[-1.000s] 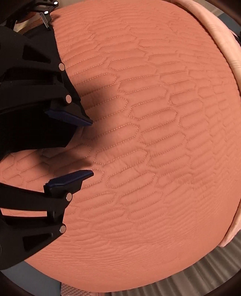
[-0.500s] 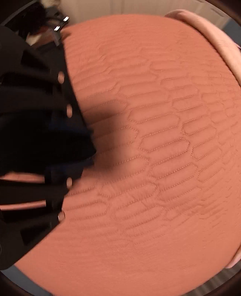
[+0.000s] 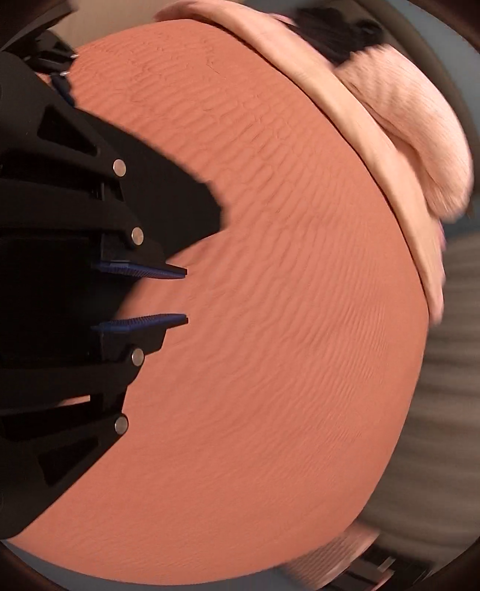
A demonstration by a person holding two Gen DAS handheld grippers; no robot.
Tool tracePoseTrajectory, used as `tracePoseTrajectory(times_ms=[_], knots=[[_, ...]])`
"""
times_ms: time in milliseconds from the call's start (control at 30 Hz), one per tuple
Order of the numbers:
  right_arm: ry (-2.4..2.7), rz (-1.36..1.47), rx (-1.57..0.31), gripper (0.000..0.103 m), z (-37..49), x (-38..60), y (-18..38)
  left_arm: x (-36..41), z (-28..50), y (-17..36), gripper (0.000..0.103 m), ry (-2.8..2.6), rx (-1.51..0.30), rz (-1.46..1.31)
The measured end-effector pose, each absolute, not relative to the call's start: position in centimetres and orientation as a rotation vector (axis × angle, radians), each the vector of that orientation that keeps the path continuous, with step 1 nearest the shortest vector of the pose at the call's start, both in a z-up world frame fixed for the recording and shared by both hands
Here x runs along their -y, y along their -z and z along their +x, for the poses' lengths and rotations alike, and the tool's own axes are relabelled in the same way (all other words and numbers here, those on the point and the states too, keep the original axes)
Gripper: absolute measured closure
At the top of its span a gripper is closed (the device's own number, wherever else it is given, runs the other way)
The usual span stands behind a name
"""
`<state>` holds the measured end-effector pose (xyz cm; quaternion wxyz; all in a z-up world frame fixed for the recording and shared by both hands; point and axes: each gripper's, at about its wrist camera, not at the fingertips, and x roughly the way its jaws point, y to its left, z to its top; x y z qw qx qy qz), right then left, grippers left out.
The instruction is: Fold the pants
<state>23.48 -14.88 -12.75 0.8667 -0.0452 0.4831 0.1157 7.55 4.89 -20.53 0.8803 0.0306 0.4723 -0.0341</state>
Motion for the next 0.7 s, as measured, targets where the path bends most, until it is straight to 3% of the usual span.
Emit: tracePoseTrajectory(times_ms=[167,233,400,433,467,500,567,700], knots=[[0.011,-0.150,-1.065,0.085,12.1,21.4,18.9,-6.4,8.6,20.6,0.017,0.046,-1.042,-0.007],[0.064,0.043,-1.061,0.088,8.9,25.3,18.8,-6.9,8.9,20.1,0.017,0.046,-1.068,-0.014],[0.053,0.103,-0.991,0.082,7.4,24.5,15.8,-4.9,9.4,15.0,0.017,0.022,-0.936,0.107],[0.018,0.086,-0.997,0.079,8.0,23.8,16.2,-4.3,10.0,14.3,0.017,0.027,-0.920,0.114],[0.019,0.044,-1.018,0.066,8.4,23.3,17.2,-3.4,11.1,13.3,0.017,0.039,-0.901,0.119],[0.046,-0.007,-1.044,0.065,8.6,23.5,18.5,-2.7,12.1,12.8,0.017,0.053,-0.887,0.120],[0.025,0.054,-1.017,0.065,7.7,25.2,20.0,-1.1,15.1,13.0,0.017,0.058,-0.890,0.141],[0.046,0.198,-0.987,0.065,7.3,27.2,17.4,0.8,20.8,17.2,0.017,0.032,-0.998,0.288]])
